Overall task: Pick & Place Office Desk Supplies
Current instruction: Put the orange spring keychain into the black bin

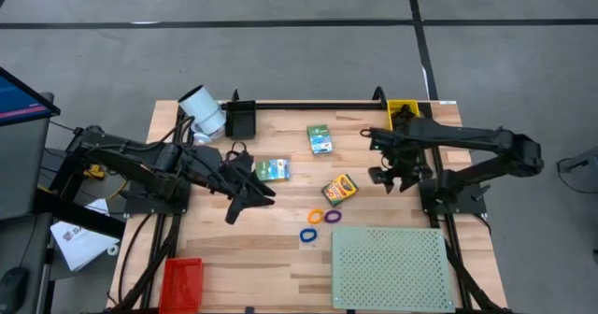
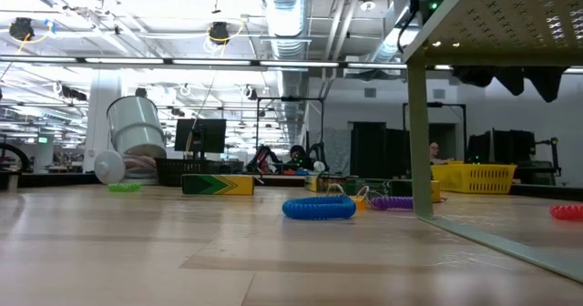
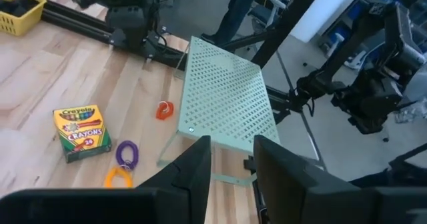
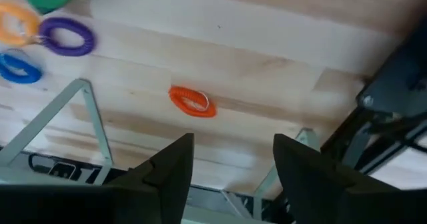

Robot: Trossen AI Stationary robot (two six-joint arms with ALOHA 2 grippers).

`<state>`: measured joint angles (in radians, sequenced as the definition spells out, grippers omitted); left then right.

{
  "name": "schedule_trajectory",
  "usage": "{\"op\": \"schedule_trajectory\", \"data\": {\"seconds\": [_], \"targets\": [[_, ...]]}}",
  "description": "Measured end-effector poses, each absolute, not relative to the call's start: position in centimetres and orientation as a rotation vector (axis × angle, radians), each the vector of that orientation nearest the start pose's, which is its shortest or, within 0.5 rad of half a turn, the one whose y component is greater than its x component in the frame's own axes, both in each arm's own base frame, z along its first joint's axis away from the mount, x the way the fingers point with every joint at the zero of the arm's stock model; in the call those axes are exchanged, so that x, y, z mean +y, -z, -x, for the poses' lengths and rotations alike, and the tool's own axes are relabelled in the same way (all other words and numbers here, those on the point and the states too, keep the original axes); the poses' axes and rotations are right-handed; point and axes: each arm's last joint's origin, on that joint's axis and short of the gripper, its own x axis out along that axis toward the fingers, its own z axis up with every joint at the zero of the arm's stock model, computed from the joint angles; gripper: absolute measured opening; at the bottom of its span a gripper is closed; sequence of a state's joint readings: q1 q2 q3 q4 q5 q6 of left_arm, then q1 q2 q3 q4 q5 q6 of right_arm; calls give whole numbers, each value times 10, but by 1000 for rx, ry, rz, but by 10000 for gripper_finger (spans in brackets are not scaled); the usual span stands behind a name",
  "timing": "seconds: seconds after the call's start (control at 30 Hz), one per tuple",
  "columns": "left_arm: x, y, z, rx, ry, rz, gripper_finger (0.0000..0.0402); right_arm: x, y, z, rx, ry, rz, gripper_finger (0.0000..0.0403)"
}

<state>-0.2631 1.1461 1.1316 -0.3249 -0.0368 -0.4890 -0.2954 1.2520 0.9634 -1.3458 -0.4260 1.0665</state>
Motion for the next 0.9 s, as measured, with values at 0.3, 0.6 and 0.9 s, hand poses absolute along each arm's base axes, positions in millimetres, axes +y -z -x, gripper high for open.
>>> {"op": "schedule_trajectory", "data": {"seconds": [0.3,0.6,0.9], "targets": [[-75,-362,-234,456,185,344,108,-27,-220,-215,1569,808,-1460,219],[-84,-359,-230,491,216,332,108,-21,-181,-241,1690,853,-1431,219],[-86,-346,-216,650,133,281,108,-12,-157,-242,1750,801,-1469,219]]}}
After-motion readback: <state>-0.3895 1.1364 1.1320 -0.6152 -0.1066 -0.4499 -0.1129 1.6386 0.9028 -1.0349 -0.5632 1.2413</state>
